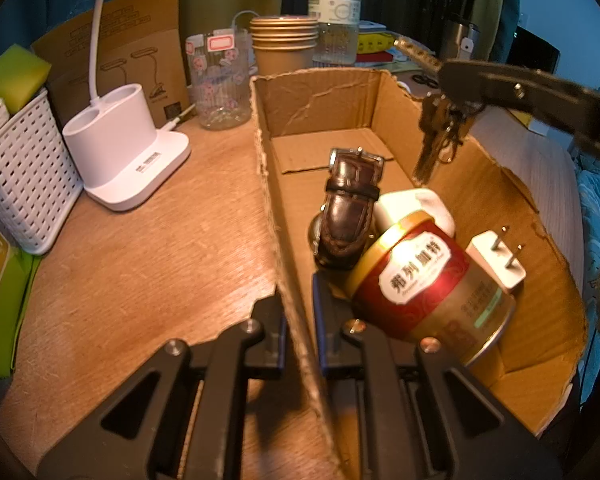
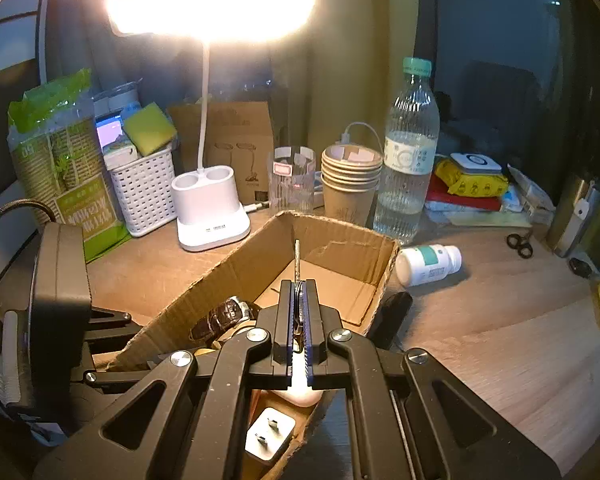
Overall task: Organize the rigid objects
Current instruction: 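Carry the keys into the box and open the right gripper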
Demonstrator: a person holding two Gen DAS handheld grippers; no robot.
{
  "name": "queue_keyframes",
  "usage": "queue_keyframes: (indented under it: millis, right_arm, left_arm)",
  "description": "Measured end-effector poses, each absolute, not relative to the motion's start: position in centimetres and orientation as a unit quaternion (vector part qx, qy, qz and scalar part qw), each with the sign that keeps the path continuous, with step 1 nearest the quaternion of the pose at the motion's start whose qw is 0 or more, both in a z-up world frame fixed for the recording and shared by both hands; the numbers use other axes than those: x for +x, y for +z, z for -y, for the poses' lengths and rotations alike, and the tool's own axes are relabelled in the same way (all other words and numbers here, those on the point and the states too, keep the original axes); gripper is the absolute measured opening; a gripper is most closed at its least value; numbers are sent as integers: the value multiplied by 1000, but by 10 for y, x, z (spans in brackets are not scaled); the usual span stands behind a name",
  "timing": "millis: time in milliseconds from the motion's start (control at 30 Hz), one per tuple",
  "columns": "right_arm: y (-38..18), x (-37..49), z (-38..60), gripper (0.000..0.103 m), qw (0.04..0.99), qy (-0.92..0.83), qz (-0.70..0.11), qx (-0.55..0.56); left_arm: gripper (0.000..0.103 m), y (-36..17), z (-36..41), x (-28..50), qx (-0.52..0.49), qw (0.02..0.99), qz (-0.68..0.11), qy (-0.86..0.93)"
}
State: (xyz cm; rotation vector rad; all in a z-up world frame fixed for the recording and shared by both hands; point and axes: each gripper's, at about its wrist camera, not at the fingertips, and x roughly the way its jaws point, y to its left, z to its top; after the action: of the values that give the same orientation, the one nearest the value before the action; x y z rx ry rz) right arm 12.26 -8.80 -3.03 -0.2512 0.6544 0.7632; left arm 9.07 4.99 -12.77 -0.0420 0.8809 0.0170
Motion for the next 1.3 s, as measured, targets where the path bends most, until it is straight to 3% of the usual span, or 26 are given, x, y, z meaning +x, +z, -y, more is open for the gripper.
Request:
queue_keyframes:
  millis: [900,1033,1300]
  right_arm:
    - [-41,130,83,5,864,364,-328,-116]
    - [-42,134,84,30,865,359,-334,-109]
    - [-42,135,84,30,864,361,-335,-107]
  left_arm:
    - [11,-127,-49,91,-19,904,-426,8]
    - [11,-127,-49,91,-20,904,-426,8]
    - [11,-128,-50,91,-19,904,-426,8]
